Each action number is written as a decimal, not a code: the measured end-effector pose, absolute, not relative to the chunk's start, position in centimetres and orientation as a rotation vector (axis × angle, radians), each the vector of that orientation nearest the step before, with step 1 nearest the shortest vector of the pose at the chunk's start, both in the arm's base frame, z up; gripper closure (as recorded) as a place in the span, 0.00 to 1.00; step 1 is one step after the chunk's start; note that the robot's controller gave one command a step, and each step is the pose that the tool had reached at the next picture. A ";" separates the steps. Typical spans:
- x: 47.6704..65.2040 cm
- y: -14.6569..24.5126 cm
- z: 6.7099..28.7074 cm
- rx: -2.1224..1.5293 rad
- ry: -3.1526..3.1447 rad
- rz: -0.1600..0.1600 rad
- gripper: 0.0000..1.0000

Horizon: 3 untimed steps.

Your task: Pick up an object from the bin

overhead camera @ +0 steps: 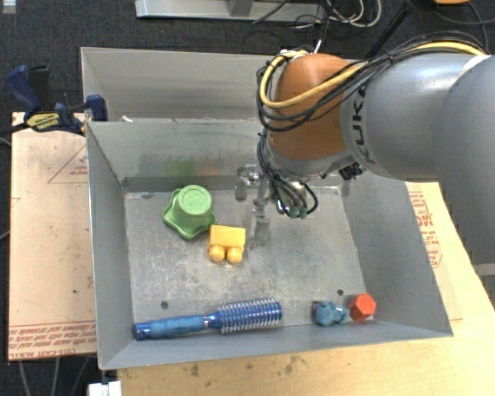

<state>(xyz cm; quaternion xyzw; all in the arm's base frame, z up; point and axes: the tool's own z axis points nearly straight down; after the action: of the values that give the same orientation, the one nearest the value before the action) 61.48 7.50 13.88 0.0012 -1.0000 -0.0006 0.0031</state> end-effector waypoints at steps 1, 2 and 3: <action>59.2 19.2 7.6 0.318 -3.126 0.014 0.00; 59.8 19.7 8.0 0.289 -3.131 0.016 0.00; 64.9 19.1 9.3 0.368 -3.128 -0.001 0.00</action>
Offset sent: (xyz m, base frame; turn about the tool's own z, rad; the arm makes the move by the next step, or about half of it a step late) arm -0.0238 0.1206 -0.0621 -0.2023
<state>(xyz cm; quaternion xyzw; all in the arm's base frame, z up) 64.86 19.06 9.28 0.1170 -0.9931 -0.0003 -0.0042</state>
